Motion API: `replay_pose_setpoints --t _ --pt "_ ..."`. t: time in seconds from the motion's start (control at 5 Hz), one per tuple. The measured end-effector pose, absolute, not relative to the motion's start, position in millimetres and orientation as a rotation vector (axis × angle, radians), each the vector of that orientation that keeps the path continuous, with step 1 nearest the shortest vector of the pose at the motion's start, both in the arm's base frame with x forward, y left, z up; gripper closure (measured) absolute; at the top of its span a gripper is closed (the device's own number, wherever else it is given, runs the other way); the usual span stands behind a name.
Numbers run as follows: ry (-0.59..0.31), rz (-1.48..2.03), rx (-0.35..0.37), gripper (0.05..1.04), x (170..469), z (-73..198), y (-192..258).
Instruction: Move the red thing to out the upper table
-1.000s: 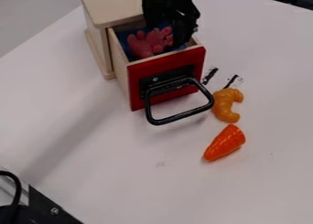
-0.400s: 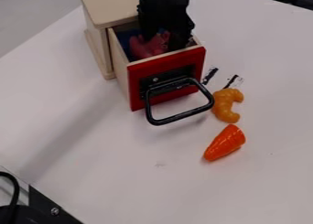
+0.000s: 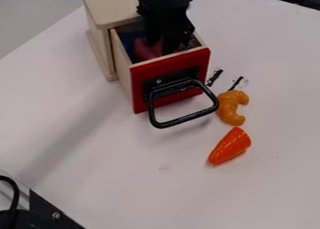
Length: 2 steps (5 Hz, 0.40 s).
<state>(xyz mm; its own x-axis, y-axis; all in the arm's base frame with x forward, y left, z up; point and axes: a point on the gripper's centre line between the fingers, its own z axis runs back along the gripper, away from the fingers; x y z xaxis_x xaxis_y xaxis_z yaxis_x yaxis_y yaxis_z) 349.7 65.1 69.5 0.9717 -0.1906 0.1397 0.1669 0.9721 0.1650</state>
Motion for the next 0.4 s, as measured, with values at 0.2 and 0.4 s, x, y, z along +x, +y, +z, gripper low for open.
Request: replay_pose_setpoints --t 0.2,0.4 --pt "-0.154 -0.18 0.153 0.904 348.6 69.5 65.0" --pt "-0.152 -0.181 0.156 0.992 347.3 69.2 65.3"
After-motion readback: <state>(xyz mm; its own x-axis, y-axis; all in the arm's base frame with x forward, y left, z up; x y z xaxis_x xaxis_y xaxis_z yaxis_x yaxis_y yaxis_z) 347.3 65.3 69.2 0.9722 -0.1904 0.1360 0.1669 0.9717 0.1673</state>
